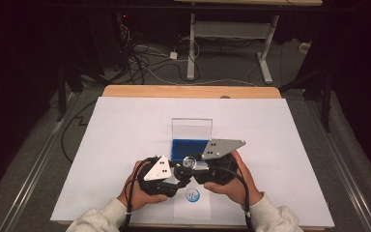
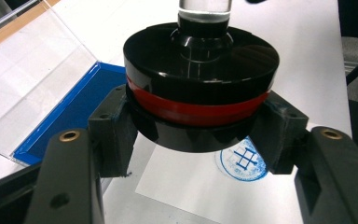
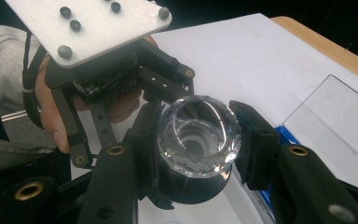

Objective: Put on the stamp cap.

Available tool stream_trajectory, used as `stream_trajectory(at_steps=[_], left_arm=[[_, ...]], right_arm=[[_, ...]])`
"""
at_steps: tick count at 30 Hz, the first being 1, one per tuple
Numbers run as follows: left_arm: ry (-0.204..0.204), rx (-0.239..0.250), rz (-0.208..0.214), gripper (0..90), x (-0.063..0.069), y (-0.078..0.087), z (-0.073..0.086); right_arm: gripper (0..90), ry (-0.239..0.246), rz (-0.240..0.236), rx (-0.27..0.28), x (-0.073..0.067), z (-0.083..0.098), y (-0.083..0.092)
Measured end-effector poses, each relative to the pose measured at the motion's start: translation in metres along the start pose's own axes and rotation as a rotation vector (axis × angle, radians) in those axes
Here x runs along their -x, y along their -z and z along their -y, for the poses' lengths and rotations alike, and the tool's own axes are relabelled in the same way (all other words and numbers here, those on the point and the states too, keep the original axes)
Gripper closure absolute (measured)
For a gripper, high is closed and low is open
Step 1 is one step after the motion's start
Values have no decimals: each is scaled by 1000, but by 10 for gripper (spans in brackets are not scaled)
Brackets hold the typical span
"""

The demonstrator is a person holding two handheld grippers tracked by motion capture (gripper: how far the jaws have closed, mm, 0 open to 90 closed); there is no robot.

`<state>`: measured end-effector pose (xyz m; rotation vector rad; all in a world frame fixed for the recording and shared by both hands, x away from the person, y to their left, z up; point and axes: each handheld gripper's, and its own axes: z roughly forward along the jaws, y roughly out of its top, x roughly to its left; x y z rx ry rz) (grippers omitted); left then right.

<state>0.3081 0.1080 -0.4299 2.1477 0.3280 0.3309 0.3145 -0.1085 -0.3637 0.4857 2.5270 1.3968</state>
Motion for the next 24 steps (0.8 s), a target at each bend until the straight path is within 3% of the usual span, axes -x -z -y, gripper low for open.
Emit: stream_trajectory(at_steps=[24], left_arm=[[-45, -75, -42, 367, 5, -3, 0]], right_arm=[[568, 6, -5, -30, -2, 6, -9]])
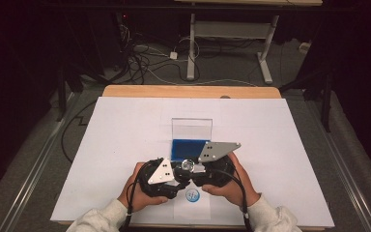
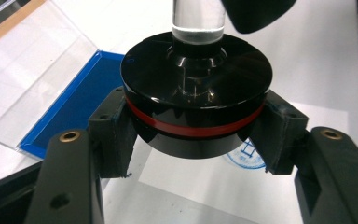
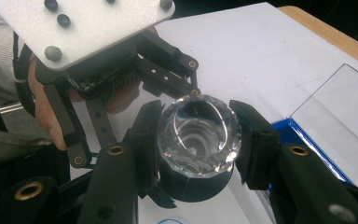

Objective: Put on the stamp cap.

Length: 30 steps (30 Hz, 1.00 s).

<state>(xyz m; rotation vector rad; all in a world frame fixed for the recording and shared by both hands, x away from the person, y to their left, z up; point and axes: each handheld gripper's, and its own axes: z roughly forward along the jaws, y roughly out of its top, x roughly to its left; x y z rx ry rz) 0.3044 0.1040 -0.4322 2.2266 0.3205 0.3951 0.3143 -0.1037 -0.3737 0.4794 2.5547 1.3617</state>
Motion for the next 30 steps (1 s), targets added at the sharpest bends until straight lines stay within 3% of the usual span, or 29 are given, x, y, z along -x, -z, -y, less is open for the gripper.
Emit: stream_trajectory(at_steps=[24, 28, 30], left_arm=[[-24, -68, -3, 367, 4, -2, -4], [-14, -51, -7, 367, 4, 0, -4], [-2, -27, 0, 367, 4, 3, -6]], right_arm=[[566, 24, -17, -24, -6, 3, -5], [566, 27, -21, -26, -5, 4, -6], [566, 24, -28, 9, -6, 3, -2]])
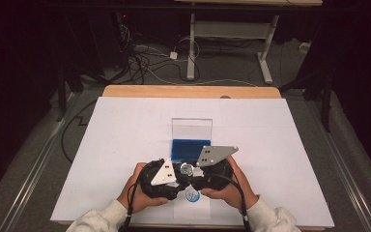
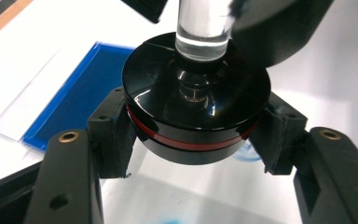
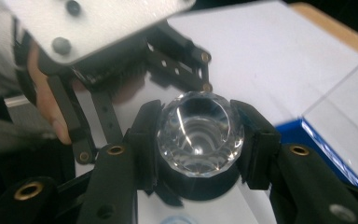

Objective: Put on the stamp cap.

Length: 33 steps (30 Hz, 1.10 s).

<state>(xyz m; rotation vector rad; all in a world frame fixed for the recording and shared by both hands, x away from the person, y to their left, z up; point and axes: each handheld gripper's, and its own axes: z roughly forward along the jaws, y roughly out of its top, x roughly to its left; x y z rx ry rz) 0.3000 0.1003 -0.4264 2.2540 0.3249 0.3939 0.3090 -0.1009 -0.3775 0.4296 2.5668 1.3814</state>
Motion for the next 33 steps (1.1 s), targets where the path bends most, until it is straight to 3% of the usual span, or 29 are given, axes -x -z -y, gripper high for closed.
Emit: stream_trajectory(at_steps=[7, 16, 23, 25, 33], left_arm=[[0, -24, 11, 366, -2, -8, 7], [-6, -20, -5, 365, -3, -8, 9], [-2, -35, -3, 366, -2, -8, 9], [-10, -41, -17, 366, 0, -9, 9], [-42, -55, -8, 356, 6, -13, 7]], right_arm=[[566, -6, 8, -42, 2, 3, -6], [566, -31, 13, -39, 3, 5, -7], [566, -95, -26, -29, 10, 10, -7], [566, -98, -34, -35, 11, 11, -8], [567, -105, -53, -42, 9, 14, -14]])
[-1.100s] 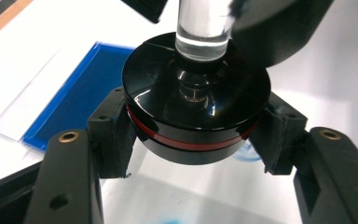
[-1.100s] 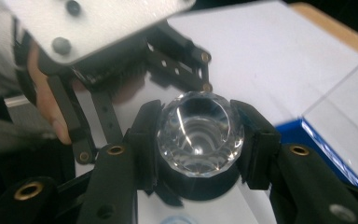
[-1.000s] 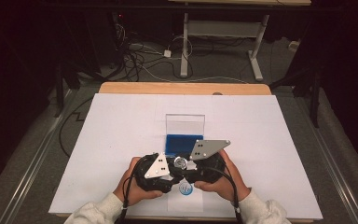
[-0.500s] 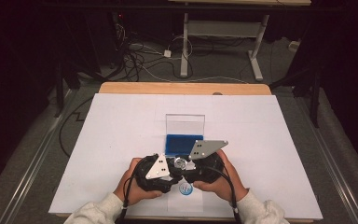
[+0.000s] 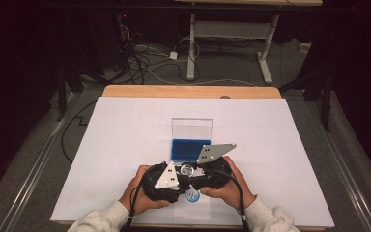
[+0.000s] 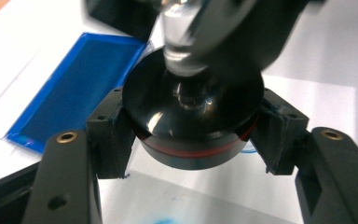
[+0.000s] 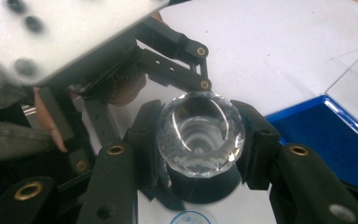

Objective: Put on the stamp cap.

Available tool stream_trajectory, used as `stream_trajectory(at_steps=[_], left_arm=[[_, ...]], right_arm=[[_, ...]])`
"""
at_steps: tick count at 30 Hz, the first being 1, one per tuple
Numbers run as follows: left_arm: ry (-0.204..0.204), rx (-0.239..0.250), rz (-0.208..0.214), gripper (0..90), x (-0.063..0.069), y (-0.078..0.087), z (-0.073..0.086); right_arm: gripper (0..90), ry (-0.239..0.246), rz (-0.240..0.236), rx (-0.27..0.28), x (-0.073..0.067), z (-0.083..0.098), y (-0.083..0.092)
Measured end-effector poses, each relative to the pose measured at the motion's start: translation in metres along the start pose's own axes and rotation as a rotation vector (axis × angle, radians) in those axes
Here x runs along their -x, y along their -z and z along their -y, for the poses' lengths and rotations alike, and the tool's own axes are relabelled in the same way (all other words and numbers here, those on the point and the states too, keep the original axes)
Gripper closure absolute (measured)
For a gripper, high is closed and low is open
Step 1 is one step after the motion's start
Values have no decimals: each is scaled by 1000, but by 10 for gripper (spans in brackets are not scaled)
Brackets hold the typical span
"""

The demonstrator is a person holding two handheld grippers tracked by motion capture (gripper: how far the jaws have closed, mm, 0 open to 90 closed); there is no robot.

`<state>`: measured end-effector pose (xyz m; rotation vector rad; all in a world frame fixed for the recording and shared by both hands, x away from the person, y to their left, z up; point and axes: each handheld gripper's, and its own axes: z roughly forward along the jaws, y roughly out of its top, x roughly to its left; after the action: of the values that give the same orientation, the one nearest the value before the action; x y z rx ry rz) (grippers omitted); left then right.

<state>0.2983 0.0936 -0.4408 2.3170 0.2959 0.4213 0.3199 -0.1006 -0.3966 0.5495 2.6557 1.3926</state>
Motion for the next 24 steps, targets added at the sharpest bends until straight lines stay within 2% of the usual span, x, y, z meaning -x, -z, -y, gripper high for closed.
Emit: stream_trajectory(at_steps=[1, 3, 7, 14, 18, 20, 24], left_arm=[[2, 9, 6, 355, -2, 2, 0], [-2, 31, 17, 357, -4, 4, 1], [-6, 61, 13, 357, -5, 7, 2], [28, 103, 50, 356, -7, 6, 3], [58, 108, 34, 318, -7, 4, 4], [73, 104, 19, 245, -7, 2, 4], [103, 105, -2, 178, -7, 0, 6]], right_arm=[[566, 9, 9, -9, 0, 0, 0], [566, -7, -6, 16, 3, 0, 2], [566, -13, -10, 26, 4, -2, 8], [566, 25, 10, 40, -3, -6, 10], [566, 39, 16, 38, -5, -7, 10], [566, 37, 14, 38, -5, -7, 10], [566, 46, 19, 37, -5, -7, 10]])
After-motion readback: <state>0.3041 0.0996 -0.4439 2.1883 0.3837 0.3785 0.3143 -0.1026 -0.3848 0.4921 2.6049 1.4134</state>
